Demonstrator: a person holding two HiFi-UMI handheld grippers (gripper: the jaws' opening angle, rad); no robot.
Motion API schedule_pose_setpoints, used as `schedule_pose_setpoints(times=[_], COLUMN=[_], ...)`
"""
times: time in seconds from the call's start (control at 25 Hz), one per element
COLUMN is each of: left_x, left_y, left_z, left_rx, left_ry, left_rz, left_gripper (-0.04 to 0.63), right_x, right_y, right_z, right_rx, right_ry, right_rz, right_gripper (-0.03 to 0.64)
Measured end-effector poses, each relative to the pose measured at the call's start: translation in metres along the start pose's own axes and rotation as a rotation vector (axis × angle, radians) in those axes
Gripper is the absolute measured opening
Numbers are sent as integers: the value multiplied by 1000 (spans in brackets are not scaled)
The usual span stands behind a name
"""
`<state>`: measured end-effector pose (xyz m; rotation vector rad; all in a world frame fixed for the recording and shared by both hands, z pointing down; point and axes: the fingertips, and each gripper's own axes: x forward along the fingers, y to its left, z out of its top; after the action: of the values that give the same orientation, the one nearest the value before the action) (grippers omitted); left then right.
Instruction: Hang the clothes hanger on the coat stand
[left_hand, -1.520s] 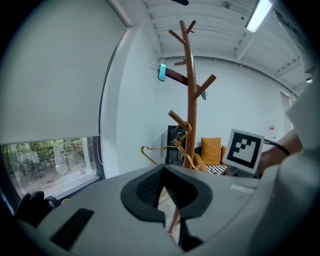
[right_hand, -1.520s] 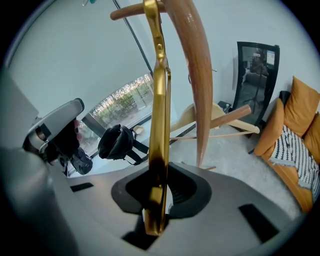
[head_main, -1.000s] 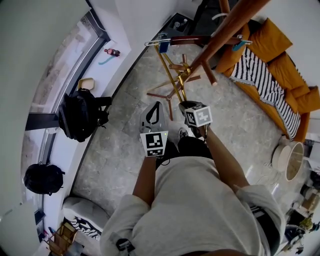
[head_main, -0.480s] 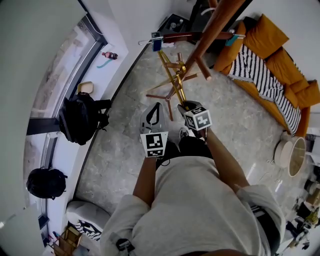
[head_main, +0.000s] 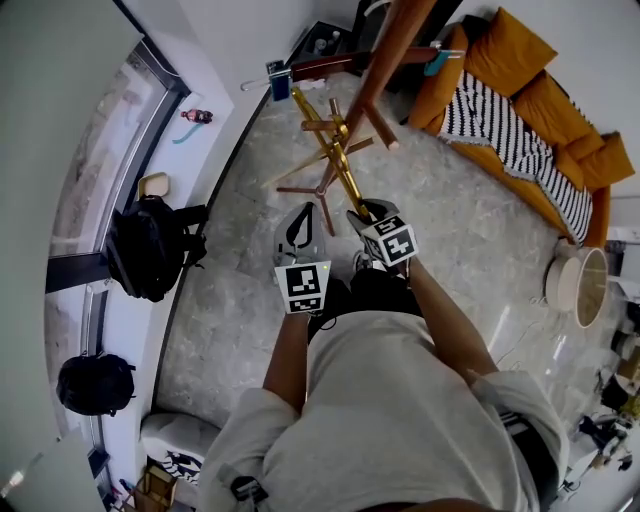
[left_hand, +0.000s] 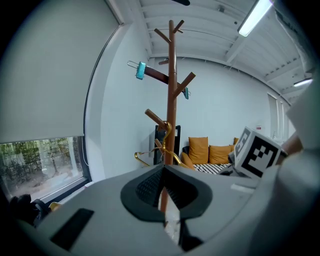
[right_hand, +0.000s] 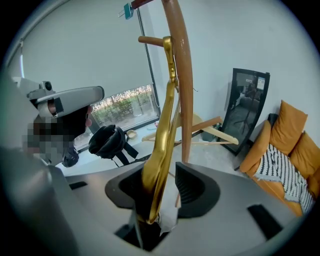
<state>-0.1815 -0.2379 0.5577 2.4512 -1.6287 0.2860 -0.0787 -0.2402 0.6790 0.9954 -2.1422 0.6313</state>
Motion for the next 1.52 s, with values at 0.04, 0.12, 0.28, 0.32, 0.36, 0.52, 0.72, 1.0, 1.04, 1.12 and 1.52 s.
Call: schedule_pose_setpoints(times=[0.04,0.12,0.28,0.32,0.36,0.52,0.72,1.0,1.04,1.12,1.52], left_x=[1,4,10,11,13,17,22,15,13,8,-13], left_y=[-3,-9,-19,-21,-23,-35,-56,-85,-90,-99,-147], left_z=[-1,-1,1,0,-1,-6,-5,-5,-4,-3,3], left_rx=[-1,-2,2,2,4,13,30,28,29,33,11], left_ry=[1,4,6,8,11,27,38,57,59,61,67], left_rz=[-7,-21,-36,-38,-41,-52,-48,17,27,45,131], left_gripper=[9,9,9,9,9,9,9,9,9,9,9], right_x=[-2,-5,-15,-17,-18,-27,-48,-73,-77,-86,-145], right_y=[0,-2,-6,-6,-6,-7,-14,-11,-11,-14,-40], right_z=[-3,-9,-16,-17,-19,-28,-35,-45,-47,-51,-42], right_rx=[2,11,24,24,22,30,36,-2,-6,-10,-58], right_ry=[1,5,5,2,-2,-4,-47,-114,-121,-134,-277], right_rz=[0,0,1,7,11,22,48,144,155,168,170], right_gripper=[155,164,179,181,184,192,195,204,204,204,166])
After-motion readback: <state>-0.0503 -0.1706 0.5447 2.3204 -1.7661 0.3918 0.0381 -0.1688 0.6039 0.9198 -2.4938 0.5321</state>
